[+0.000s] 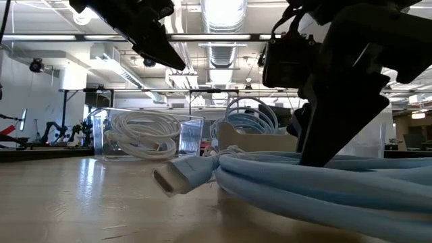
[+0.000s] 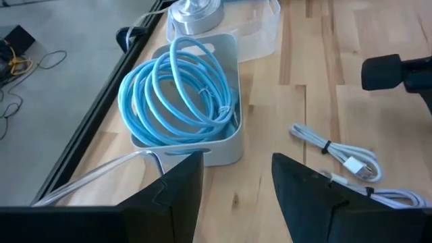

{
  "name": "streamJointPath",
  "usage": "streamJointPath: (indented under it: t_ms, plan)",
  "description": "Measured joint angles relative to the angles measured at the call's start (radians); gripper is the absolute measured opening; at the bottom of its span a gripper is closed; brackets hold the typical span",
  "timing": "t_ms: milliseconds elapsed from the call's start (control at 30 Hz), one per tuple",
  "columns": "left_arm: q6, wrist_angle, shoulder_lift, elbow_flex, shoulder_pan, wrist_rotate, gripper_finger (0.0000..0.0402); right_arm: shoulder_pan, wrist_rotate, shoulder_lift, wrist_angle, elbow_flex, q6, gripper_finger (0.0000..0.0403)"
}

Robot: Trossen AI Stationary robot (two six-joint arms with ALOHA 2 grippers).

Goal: Pick & Place USB Port
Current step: Put the blue HDMI cable into the gray bin

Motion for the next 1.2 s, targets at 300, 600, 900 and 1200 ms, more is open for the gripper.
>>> streamJointPath:
  t_ms: [300,600,900,1200]
  plan:
    - [0.028,-0.006,0.000,0.000,0.000,0.000,0.0181,0.005,0.054,-0.001,-0.168,0.074,-0.062,0.0044]
    - [0.078,-0.012,0.000,0.000,0.000,-0.002,0.0181,-0.006,0.164,-0.090,-0.450,0.199,-0.238,0.0033]
    - [0.091,-0.013,0.000,0.000,0.000,-0.009,0.0181,-0.136,0.464,-0.276,-0.696,0.262,-0.403,0.0033]
    - [0.107,-0.013,0.000,0.000,0.000,-0.010,0.0181,-0.427,0.684,-0.427,-0.526,0.195,-0.792,0.0033]
